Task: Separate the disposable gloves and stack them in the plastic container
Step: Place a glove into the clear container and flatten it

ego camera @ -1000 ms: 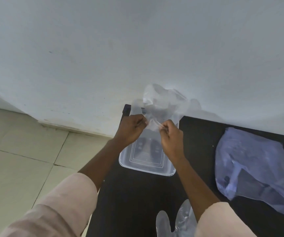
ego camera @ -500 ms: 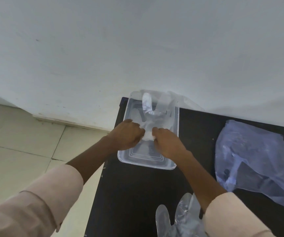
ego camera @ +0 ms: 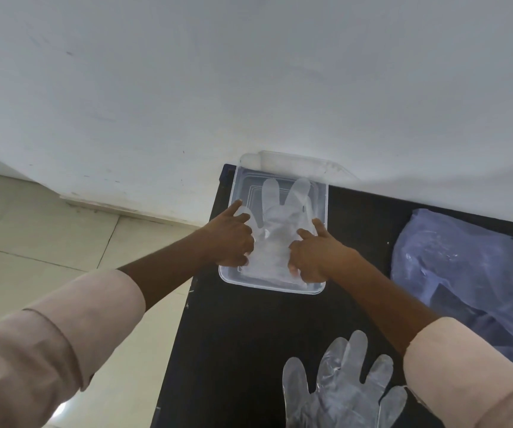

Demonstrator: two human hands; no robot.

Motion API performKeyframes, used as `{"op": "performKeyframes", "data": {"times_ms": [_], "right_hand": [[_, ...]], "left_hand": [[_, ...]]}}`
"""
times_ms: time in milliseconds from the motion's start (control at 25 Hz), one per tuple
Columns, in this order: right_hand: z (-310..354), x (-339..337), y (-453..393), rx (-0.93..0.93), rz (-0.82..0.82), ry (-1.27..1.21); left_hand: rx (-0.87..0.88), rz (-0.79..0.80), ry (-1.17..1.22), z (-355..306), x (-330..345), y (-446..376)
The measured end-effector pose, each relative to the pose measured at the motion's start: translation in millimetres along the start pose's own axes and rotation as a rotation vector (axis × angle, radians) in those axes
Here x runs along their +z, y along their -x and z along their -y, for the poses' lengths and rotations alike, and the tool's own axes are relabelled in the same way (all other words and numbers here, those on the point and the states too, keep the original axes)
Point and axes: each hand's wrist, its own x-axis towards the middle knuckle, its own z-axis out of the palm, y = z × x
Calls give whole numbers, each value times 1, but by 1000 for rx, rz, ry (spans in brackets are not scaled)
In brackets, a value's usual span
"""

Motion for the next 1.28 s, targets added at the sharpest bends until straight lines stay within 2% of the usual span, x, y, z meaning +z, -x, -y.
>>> {"op": "performKeyframes", "data": {"times_ms": [80,240,400,480,560,600,680,760,800,920,1040,1160,1280], "right_hand": [[1,-1,1,10,-12,10],[6,-5,0,28,-198,-89],[13,-4,-1,41,-190,-442],[18,-1,-4,103,-280,-685],[24,-1,-10,202,-461,-905],[26,0,-14,260,-560,-941],[29,3,-27,363,-660,-832],[31,9,-43,408,-591,-651],[32,13,-52,408,-531,-592],[34,20,-74,382,-455,-523],[35,20,-82,283,-482,-439],[30,13,-66,236,-641,-499],[24,13,-43,376,-882,-678]], "left_hand": [[-21,1,-8,-2,-2,-1],[-56,-65,-27,-13,-6,-12],[-97,-98,39,-17,-13,-19],[-164,-208,335,-11,-20,-23],[-279,-389,809,-8,-27,-31],[-357,-492,1067,-8,-29,-37],[-503,-634,1559,-12,-35,-45],[-558,-678,1903,-11,-42,-51],[-552,-676,1995,-10,-45,-52],[-541,-665,2056,-2,-52,-54],[-544,-680,2035,1,-53,-55],[-528,-767,1888,-1,-42,-58],[-536,-840,1622,-7,-28,-61]]}}
